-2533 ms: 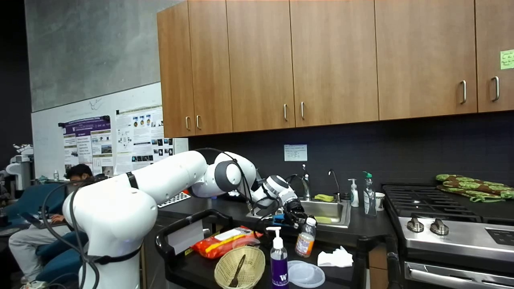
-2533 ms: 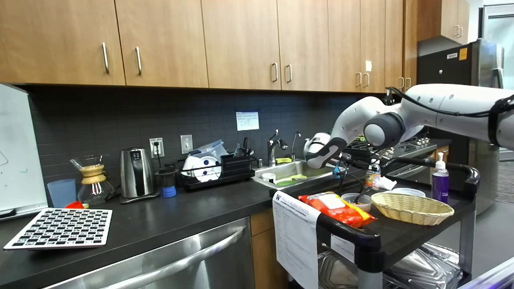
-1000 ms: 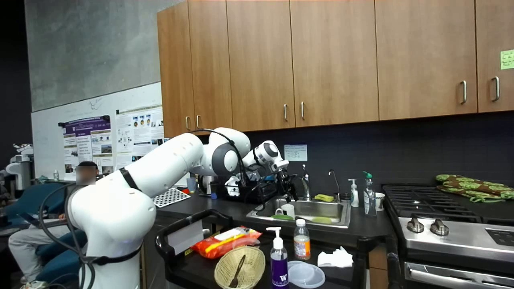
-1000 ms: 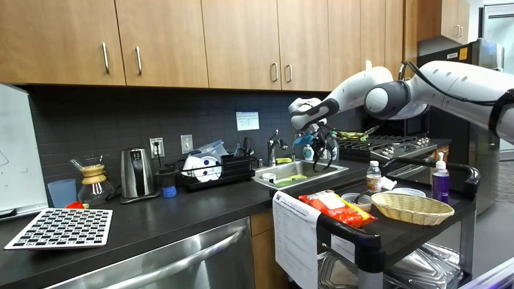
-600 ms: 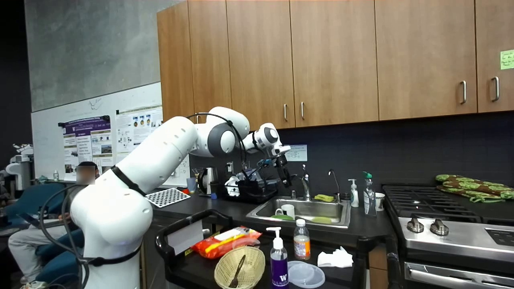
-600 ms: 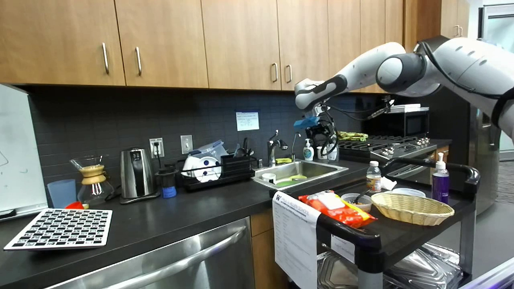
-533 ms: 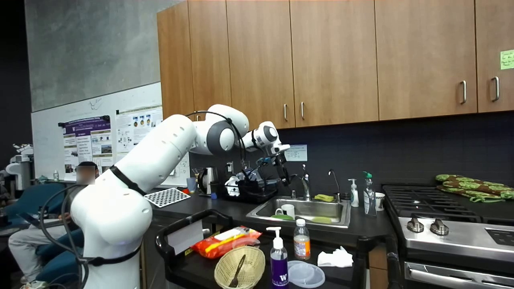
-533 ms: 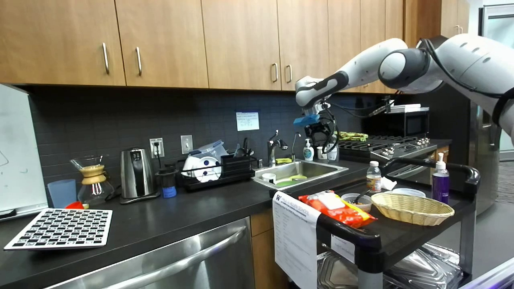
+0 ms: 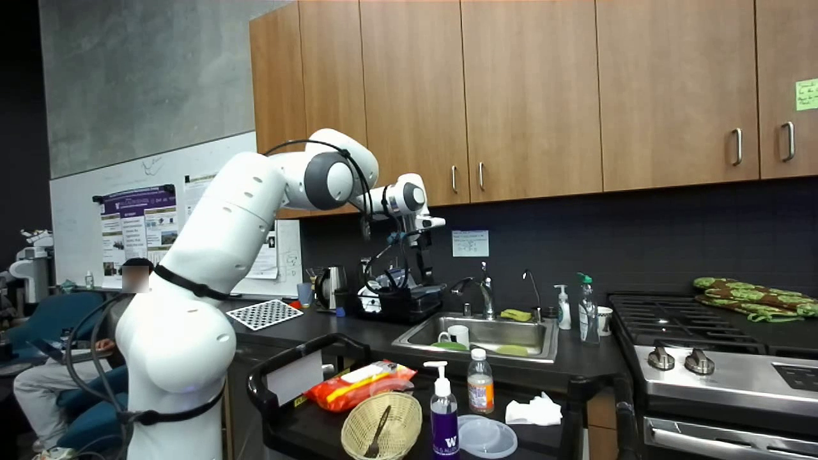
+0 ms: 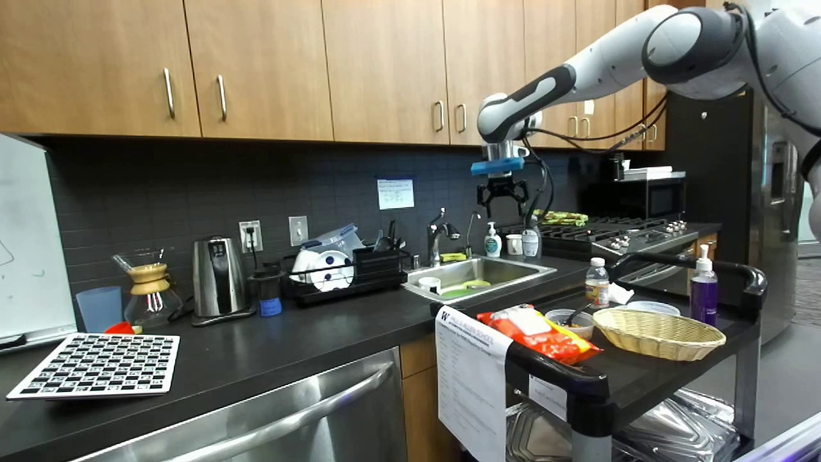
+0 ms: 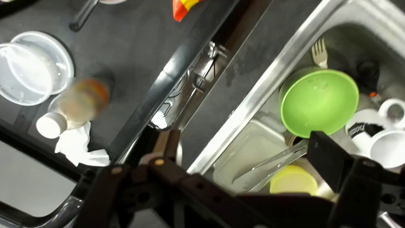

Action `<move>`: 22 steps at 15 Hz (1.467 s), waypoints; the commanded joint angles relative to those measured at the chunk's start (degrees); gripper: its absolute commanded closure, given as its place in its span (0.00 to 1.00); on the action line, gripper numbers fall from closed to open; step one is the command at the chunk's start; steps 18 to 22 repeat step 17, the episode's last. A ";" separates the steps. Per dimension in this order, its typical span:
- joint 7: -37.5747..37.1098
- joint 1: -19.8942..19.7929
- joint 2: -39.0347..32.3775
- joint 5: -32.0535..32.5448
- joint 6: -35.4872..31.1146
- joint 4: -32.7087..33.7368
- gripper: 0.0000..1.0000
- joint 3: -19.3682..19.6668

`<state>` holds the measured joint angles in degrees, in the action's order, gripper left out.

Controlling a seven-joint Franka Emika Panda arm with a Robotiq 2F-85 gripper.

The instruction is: Pick up the bottle with the orange label then set it back down on the service trolley.

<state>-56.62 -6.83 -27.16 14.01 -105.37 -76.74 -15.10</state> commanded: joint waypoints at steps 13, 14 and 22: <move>57.35 5.76 36.25 -20.90 7.00 -45.53 0.00 11.53; 60.65 5.91 37.73 -20.16 8.88 -46.88 0.00 12.01; 61.00 6.05 35.96 -20.12 9.70 -45.48 0.00 12.54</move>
